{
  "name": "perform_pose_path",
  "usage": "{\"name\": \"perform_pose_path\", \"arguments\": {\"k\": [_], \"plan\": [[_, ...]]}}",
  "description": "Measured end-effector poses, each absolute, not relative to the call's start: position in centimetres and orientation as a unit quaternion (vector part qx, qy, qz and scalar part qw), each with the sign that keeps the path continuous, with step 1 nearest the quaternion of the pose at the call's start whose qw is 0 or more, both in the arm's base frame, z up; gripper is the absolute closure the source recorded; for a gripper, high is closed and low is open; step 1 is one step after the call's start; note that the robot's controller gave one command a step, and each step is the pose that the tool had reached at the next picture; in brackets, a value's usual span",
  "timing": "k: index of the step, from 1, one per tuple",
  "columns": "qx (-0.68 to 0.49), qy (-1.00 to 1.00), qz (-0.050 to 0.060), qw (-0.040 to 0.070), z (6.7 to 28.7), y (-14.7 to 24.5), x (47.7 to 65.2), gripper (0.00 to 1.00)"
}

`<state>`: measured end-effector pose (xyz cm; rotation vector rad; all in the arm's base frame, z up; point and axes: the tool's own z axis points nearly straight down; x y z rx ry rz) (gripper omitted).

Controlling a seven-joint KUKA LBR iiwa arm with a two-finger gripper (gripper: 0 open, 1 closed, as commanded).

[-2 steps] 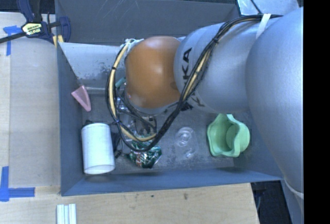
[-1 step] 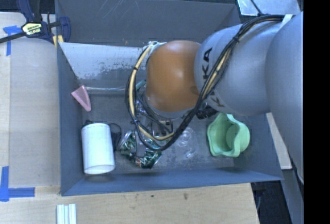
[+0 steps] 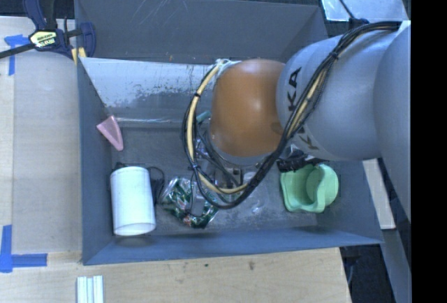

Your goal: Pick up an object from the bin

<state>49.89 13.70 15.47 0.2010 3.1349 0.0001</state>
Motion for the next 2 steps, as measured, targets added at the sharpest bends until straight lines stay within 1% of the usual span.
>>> {"name": "perform_pose_path", "arguments": {"k": [1, 2], "plan": [[0.065, 0.998, 0.001, 0.003, 7.9, 13.0, 49.5, 0.00], [0.238, 0.971, 0.000, -0.001, 6.9, 12.9, 48.4, 1.00]]}}
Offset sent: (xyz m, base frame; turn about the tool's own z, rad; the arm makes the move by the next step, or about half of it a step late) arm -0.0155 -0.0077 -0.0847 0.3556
